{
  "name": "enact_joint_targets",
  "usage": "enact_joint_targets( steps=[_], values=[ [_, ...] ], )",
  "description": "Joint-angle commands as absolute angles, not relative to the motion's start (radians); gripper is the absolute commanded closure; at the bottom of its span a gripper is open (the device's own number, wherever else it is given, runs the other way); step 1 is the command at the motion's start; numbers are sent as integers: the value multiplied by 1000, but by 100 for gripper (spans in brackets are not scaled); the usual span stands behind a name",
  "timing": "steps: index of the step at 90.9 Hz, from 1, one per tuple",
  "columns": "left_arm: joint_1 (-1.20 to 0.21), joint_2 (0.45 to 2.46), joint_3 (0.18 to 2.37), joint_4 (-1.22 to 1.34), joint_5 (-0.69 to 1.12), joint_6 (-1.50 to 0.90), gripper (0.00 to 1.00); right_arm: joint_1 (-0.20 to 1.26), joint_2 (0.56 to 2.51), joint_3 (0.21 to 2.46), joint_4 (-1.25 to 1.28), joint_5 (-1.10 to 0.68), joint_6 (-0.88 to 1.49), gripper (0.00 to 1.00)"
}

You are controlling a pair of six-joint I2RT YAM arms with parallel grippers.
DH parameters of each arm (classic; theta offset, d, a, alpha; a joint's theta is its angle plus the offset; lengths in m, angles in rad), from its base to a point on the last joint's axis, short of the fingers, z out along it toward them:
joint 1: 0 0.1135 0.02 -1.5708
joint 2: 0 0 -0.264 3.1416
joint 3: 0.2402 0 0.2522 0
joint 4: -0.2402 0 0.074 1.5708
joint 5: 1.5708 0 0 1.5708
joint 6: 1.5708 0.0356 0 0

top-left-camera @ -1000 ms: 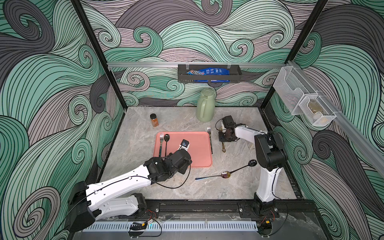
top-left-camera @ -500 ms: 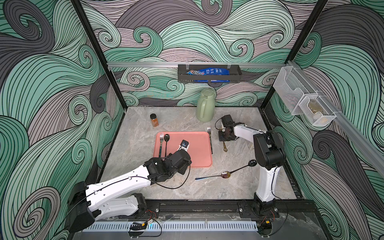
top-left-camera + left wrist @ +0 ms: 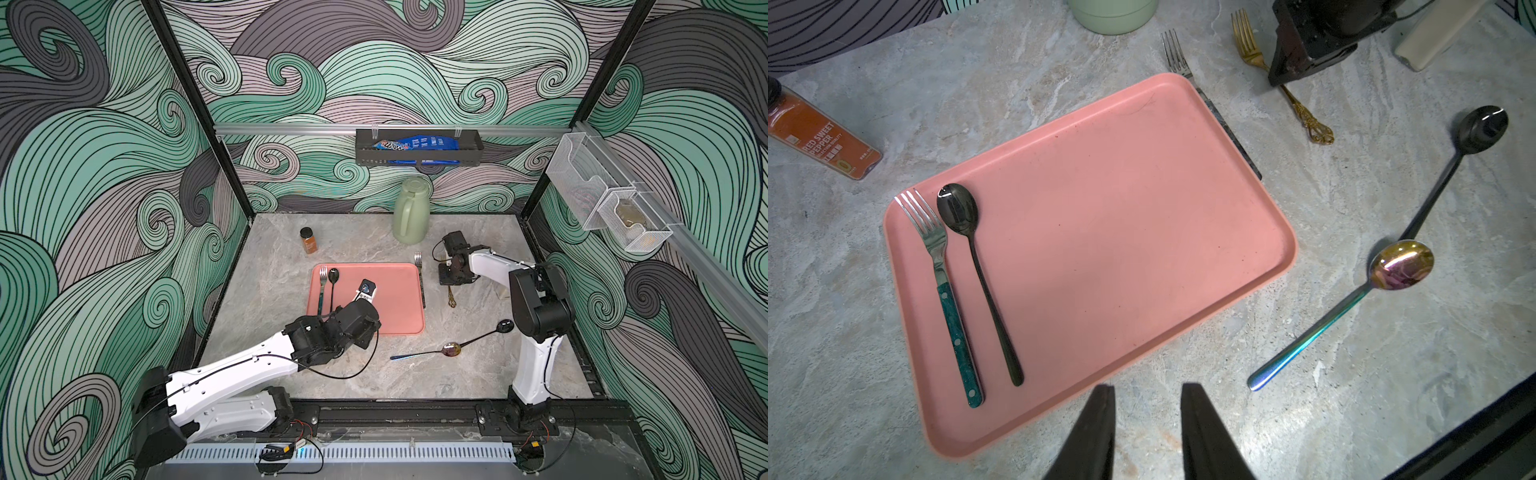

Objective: Set the spoon and fork side by side
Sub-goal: Pick up the fork at the center of the board, then place the fork on the tray.

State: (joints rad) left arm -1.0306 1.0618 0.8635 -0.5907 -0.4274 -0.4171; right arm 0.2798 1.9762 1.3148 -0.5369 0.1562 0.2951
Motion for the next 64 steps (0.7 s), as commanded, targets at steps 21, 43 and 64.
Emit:
enact_joint_targets(
  steps=[21,43,64],
  values=[
    [-1032,978,803,-598,-506,-481,68,447,1847,1345,-675,131,477,100],
    [-1029,916,775,-655,-592,-549,67,655,1890,1431,-654,82,631,100],
    [-1029,861,750,-672,-600,-556,67,763,2037,1546,-646,57,699,100]
  ],
)
